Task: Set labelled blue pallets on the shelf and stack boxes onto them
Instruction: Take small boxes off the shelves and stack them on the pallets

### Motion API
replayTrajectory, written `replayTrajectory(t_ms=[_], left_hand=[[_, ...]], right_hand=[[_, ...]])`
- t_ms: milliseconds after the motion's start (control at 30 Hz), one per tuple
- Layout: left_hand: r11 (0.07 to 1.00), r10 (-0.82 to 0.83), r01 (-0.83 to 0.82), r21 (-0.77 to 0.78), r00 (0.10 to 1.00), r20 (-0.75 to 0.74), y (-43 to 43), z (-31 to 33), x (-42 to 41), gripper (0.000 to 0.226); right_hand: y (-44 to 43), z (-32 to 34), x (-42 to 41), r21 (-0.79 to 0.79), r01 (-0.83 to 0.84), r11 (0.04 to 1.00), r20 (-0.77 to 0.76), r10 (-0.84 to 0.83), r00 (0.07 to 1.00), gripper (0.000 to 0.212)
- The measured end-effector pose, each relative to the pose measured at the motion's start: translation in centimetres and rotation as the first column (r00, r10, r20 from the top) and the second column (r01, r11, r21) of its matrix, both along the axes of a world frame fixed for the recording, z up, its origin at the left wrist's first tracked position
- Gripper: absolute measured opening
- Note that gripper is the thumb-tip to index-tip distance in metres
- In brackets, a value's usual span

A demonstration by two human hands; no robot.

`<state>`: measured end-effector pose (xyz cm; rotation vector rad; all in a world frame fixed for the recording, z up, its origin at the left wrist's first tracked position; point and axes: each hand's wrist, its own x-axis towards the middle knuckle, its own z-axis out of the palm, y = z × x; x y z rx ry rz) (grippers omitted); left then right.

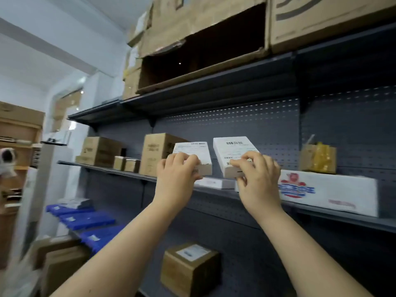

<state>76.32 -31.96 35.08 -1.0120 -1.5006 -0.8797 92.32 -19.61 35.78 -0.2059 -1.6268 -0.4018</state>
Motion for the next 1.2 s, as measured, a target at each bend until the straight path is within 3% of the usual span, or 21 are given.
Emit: replayTrajectory(t_ms=[267, 567, 800, 1000, 1200], left_hand=[[0.935, 0.353, -0.346, -0.076, 0.926, 0.134, -18.3, -3.9, -21.2, 0.030], [0.846, 0.533, -0.487, -0.218, 0.764, 0.362, -33.1, -14.6, -38.5, 0.026], [0.847, 0.525, -0.472, -0.243, 0.672, 0.523, -38.4, -22.5, -46.6, 0.026], [0.884, 0.440, -0.440, -0.160, 0.662, 0.607, -39.6, -27.9, -52.5, 0.027], [0.864, 0.441, -0.491, -0.109, 0.636, 0.633, -38.5, -32.3, -61.0, 0.032]], right_hand=[[-14.1, -4.5, -27.1, -0.134, -0.394, 0.909, 0.120, 0.409, 0.904, 0.041], [-28.3, -15.7, -48.9, -0.434, -0.488, 0.757, 0.242, 0.620, 0.746, 0.036], [-33.3, -22.0, -58.5, -0.614, -0.418, 0.670, 0.288, 0.683, 0.671, 0.035], [-34.3, -28.0, -65.5, -0.722, -0.427, 0.545, 0.208, 0.759, 0.617, 0.044], [-31.7, -32.8, -74.4, -0.756, -0.485, 0.440, 0.083, 0.799, 0.596, 0.049]])
